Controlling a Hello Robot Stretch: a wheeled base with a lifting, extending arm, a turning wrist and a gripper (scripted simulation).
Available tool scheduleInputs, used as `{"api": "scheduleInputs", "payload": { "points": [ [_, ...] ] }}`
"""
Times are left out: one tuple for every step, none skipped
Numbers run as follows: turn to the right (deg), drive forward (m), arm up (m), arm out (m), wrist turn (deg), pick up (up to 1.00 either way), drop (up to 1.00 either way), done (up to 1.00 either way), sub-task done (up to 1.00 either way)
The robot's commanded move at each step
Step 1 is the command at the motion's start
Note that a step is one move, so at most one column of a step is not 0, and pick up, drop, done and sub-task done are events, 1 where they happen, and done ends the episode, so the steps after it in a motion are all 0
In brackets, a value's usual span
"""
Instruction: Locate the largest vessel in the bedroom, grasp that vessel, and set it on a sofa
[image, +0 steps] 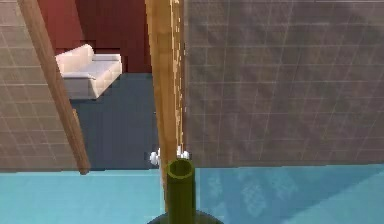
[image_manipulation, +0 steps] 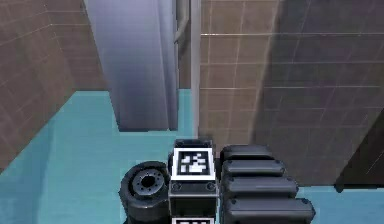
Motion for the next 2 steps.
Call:
{"api": "scheduleInputs", "payload": {
  "points": [
    [12.0, 0.0, 0.0, 0.0, 0.0, 0.0, 0.0, 0.0, 0.0],
    [0.0, 0.15, 0.0, 0.0, 0.0, 0.0, 0.0, 0.0, 0.0]
  ]
}}
